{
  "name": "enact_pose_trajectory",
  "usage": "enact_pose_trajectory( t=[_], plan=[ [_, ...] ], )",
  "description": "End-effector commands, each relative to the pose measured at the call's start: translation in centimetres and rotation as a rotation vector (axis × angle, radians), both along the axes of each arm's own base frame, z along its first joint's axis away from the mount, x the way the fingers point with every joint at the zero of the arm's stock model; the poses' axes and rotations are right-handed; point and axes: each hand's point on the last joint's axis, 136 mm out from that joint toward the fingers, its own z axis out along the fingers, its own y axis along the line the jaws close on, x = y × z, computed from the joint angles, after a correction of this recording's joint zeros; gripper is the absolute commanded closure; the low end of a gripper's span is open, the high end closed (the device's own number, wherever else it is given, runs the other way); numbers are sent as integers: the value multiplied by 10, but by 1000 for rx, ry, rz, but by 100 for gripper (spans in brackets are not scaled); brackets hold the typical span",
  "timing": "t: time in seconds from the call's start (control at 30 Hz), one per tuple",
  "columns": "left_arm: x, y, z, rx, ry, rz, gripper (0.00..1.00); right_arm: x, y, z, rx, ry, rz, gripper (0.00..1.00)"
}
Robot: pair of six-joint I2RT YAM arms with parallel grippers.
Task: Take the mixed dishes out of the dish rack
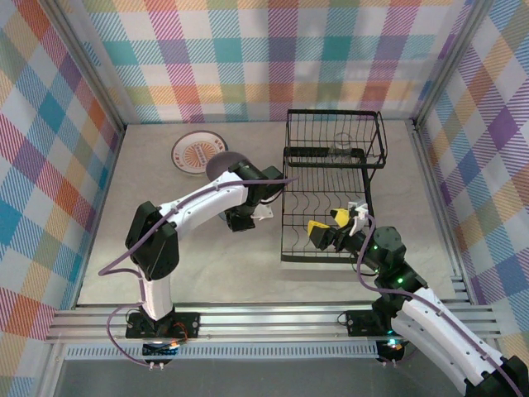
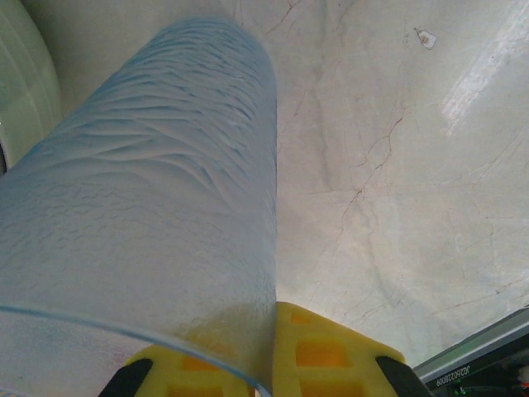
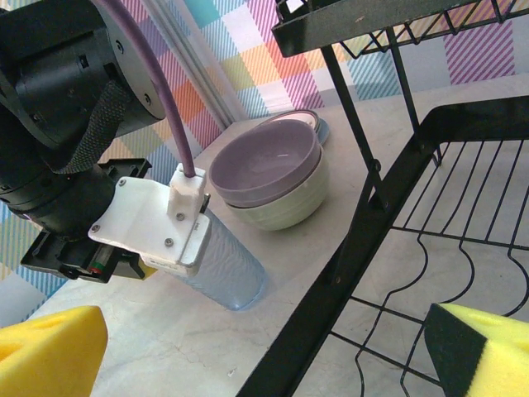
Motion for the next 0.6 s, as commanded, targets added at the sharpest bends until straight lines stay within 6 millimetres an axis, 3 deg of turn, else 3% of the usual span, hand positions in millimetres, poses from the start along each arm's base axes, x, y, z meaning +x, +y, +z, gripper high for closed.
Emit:
enact_pose_trajectory(
  t=[0.0, 0.23, 0.4, 0.47, 0.53, 0.57],
  plan=[
    [0, -1, 9, 16, -4, -24, 86, -2, 3, 9, 17, -46, 19, 1],
    [11, -1, 14, 22, -67, -26, 66, -2, 2, 9, 18, -50, 19, 1],
    [21, -7, 30, -26, -141, -19, 50, -3, 2, 9, 17, -54, 21, 1],
    [26, -11, 42, -68, -188, -13, 39, -3, 2, 10, 16, -57, 17, 1],
    [32, -14, 58, -112, -251, -4, 19, -2, 1, 9, 13, -58, 11, 1],
    [34, -15, 66, -134, -280, 1, 1, -2, 0, 9, 11, -61, 8, 1]
  ],
)
